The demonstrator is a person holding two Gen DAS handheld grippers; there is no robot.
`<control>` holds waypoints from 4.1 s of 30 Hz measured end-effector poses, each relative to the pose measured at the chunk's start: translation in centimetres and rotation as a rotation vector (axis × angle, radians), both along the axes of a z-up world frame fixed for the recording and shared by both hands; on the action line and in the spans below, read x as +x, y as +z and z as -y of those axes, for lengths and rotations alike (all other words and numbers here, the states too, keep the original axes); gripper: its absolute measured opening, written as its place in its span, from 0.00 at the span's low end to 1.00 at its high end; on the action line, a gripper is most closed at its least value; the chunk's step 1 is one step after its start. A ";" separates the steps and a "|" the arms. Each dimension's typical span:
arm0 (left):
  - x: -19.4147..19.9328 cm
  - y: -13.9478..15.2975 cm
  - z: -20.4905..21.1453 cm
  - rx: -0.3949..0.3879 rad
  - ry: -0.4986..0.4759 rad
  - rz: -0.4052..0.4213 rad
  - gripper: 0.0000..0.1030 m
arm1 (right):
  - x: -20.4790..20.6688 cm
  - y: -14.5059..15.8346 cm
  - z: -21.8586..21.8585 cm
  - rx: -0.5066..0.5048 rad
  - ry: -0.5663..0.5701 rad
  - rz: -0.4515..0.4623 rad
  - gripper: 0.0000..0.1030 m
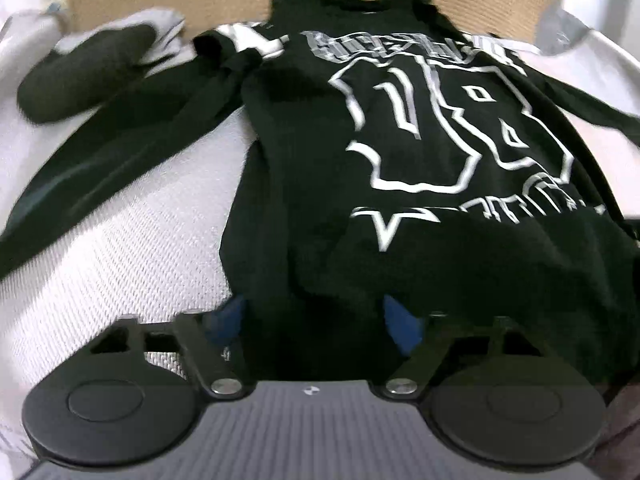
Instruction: Fold clothes
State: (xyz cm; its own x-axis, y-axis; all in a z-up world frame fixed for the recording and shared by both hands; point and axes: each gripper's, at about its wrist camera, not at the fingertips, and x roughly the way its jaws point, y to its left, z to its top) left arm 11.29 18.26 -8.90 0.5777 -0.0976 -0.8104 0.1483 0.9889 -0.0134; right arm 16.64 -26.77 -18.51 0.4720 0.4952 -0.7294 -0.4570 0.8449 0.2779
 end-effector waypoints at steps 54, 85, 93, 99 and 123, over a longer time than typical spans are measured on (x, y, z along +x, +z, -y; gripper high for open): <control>-5.7 -1.8 3.2 0.181 -0.089 -0.016 0.56 | -10.0 -0.1 -6.3 -0.494 0.262 0.083 0.24; -6.3 3.5 -2.2 0.073 0.015 -0.028 0.36 | -1.9 2.3 2.1 -0.208 -0.171 -0.008 0.59; -3.4 2.6 -3.3 0.052 0.074 -0.004 0.55 | -0.7 0.7 2.6 -0.199 -0.196 -0.026 0.60; -1.6 0.6 -3.8 -0.023 0.131 0.001 0.58 | -1.6 0.5 2.1 -0.198 -0.138 0.003 0.51; -3.4 0.8 -7.4 -0.003 0.268 0.002 0.13 | -2.6 1.0 3.3 -0.237 -0.249 0.032 0.02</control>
